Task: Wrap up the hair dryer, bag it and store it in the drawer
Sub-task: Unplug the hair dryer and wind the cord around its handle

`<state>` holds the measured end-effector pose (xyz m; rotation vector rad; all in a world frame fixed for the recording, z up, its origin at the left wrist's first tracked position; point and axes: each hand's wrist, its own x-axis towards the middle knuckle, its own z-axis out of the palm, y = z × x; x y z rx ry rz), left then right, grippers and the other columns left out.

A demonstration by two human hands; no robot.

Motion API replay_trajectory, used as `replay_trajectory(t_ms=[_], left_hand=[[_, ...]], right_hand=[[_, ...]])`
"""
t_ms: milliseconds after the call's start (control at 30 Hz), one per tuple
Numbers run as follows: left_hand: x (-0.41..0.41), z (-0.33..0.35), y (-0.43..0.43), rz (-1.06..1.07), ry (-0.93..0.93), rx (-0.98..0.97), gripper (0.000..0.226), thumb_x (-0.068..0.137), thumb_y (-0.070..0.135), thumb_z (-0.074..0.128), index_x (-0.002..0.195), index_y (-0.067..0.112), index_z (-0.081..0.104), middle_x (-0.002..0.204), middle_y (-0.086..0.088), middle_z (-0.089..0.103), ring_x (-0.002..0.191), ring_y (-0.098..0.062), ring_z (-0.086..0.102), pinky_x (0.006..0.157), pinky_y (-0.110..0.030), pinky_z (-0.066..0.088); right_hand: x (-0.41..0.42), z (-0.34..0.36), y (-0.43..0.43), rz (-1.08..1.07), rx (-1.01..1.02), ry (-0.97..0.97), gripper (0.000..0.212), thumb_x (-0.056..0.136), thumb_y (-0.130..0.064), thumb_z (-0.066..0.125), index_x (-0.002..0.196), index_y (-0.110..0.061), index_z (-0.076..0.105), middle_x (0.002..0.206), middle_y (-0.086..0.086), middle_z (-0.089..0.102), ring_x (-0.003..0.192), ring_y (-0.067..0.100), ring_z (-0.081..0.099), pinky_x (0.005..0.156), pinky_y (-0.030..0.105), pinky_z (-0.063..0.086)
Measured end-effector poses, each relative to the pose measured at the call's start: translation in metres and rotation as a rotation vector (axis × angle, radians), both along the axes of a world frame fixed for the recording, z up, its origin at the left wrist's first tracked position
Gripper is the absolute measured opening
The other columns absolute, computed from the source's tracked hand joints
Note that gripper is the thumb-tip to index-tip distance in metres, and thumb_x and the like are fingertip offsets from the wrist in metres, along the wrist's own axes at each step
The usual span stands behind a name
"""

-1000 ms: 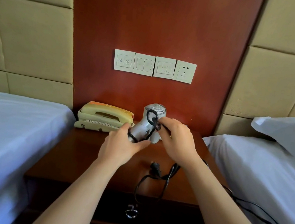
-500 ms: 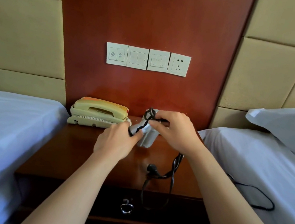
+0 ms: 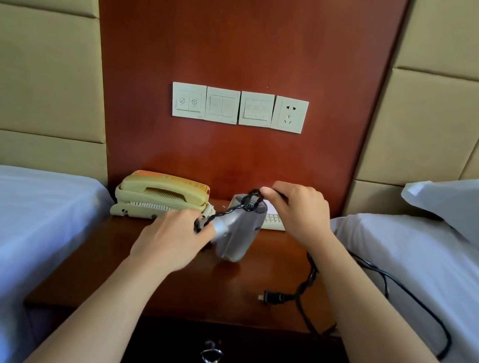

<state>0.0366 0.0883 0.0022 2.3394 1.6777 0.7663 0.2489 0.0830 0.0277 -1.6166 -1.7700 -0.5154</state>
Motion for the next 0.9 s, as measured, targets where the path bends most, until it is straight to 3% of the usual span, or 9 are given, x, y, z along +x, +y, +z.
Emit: replay_trajectory(t_ms=[133,233,367,500,633,733,833,900], left_hand=[[-0.019,-0.002,0.008,0.015,0.0,-0.015,0.034,0.091,0.044,0.043,0.068,0.019,0.045,0.066,-0.001,0.049,0.06,-0.023,0.048,0.049,-0.03,0.028],[-0.03,-0.003,0.01,0.017,0.006,0.002,0.036,0.089,0.046,0.045,0.072,0.015,0.05,0.067,-0.003,0.054,0.066,-0.028,0.055,0.05,-0.031,0.032],[-0.037,0.0,0.007,-0.014,-0.049,-0.026,0.033,0.089,0.042,0.047,0.069,0.016,0.05,0.064,-0.002,0.054,0.061,-0.026,0.053,0.051,-0.031,0.033],[-0.05,-0.001,0.01,-0.066,-0.13,-0.088,0.035,0.087,0.041,0.049,0.06,0.019,0.045,0.058,-0.001,0.053,0.064,-0.032,0.064,0.058,-0.033,0.046],[-0.06,0.001,0.012,-0.098,-0.151,-0.087,0.037,0.087,0.04,0.051,0.059,0.018,0.046,0.055,0.001,0.05,0.06,-0.031,0.062,0.058,-0.037,0.049],[-0.062,0.004,0.013,-0.133,-0.19,-0.117,0.035,0.091,0.038,0.05,0.067,0.013,0.05,0.055,0.0,0.048,0.047,-0.018,0.053,0.049,-0.031,0.041],[-0.066,0.011,0.009,-0.181,-0.412,-0.286,0.03,0.096,0.031,0.047,0.077,0.009,0.052,0.049,-0.006,0.048,0.032,-0.012,0.039,0.037,-0.02,0.028],[-0.069,0.015,0.007,-0.208,-0.52,-0.383,0.029,0.097,0.031,0.043,0.079,0.009,0.051,0.049,-0.01,0.049,0.03,-0.013,0.033,0.033,-0.016,0.022]], right_hand=[[0.017,0.026,0.008,-0.064,-0.042,0.13,0.054,0.093,-0.052,0.042,0.054,-0.015,0.03,0.05,-0.001,0.037,0.049,0.017,0.036,0.046,0.026,0.023],[0.021,0.032,0.013,-0.079,-0.099,0.066,0.055,0.094,-0.052,0.041,0.053,-0.017,0.031,0.051,-0.002,0.038,0.05,0.017,0.036,0.046,0.026,0.024],[0.013,0.037,0.025,-0.109,-0.147,0.095,0.057,0.093,-0.053,0.041,0.052,-0.015,0.031,0.052,-0.001,0.039,0.05,0.016,0.037,0.046,0.026,0.023],[0.013,0.052,0.035,-0.146,-0.124,0.088,0.058,0.092,-0.055,0.042,0.053,-0.013,0.033,0.052,0.0,0.041,0.053,0.022,0.041,0.047,0.027,0.025],[0.018,0.071,0.039,-0.181,-0.091,0.079,0.058,0.091,-0.056,0.043,0.055,-0.012,0.041,0.053,0.001,0.045,0.058,0.026,0.046,0.049,0.027,0.028],[0.016,0.07,0.042,-0.188,-0.12,0.069,0.058,0.091,-0.057,0.043,0.053,-0.013,0.043,0.053,0.001,0.045,0.058,0.026,0.048,0.05,0.027,0.03],[0.009,0.061,0.049,-0.191,-0.159,0.06,0.057,0.089,-0.058,0.045,0.066,-0.009,0.06,0.057,0.003,0.05,0.06,0.025,0.049,0.051,0.028,0.032],[0.006,0.055,0.053,-0.172,-0.182,0.078,0.057,0.089,-0.058,0.046,0.066,-0.008,0.059,0.055,0.002,0.048,0.056,0.023,0.046,0.047,0.025,0.029]])
